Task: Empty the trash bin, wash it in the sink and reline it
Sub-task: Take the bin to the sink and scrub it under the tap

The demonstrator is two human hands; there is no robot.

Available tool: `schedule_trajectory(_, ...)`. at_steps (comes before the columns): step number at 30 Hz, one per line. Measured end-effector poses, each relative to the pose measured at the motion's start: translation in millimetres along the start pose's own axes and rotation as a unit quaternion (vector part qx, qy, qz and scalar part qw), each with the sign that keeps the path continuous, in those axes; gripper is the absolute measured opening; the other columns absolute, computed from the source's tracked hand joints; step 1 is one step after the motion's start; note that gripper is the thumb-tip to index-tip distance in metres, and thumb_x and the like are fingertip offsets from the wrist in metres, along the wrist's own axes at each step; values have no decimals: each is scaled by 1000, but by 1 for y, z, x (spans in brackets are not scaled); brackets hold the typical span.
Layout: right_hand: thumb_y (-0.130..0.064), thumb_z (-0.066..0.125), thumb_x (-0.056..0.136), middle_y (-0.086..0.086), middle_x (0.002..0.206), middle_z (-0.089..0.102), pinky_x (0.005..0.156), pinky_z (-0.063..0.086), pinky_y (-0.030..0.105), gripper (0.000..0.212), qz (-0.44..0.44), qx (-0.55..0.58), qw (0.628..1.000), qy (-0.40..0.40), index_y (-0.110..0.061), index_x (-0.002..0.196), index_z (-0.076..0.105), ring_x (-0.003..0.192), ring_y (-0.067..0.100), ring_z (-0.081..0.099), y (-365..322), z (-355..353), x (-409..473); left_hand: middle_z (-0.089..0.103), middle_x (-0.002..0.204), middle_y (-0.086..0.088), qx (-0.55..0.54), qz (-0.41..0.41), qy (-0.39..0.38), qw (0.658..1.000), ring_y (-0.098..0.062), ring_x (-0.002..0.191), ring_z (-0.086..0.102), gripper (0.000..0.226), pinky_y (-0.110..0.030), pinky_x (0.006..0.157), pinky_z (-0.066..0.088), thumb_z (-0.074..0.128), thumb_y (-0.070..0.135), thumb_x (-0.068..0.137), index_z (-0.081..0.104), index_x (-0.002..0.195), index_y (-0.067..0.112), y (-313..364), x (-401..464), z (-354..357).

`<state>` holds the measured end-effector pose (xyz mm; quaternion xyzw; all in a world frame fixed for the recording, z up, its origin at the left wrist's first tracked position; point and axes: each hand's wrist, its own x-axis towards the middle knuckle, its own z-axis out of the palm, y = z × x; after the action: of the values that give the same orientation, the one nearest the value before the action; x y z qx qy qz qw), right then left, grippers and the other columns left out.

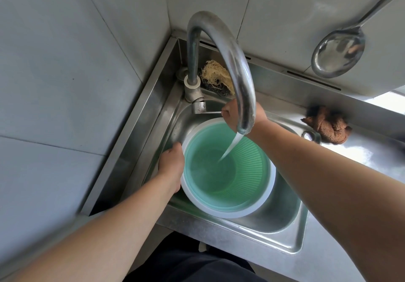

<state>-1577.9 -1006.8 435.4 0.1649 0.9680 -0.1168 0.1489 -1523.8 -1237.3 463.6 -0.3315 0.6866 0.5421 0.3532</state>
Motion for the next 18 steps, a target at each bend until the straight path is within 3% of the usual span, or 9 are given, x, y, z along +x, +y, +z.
schedule_trajectory(6,-13,58,76,-5,59,64,63,59,36,19,8,7,1000,-5,-19,58,58,55,19,61,0,5,3,67,56,1,-4,2,-1,1000,-18,40,62,36,-25,42,49,42,37,90,61,66,19,1,-1,1)
schedule_trajectory(10,-18,63,73,-11,52,59,53,57,29,20,9,-11,1000,14,-21,55,57,46,12,56,2,2,-1,67,57,0,-2,1,1,1000,-19,41,62,36,-25,42,49,42,37,91,61,66,19,1,-2,0)
schedule_trajectory(18,-17,65,77,-11,59,62,60,59,32,17,-9,-19,1000,4,-22,61,61,53,13,60,1,-2,-2,67,59,0,5,3,2,1000,-19,42,61,35,-25,42,48,42,36,92,59,67,19,1,-2,0)
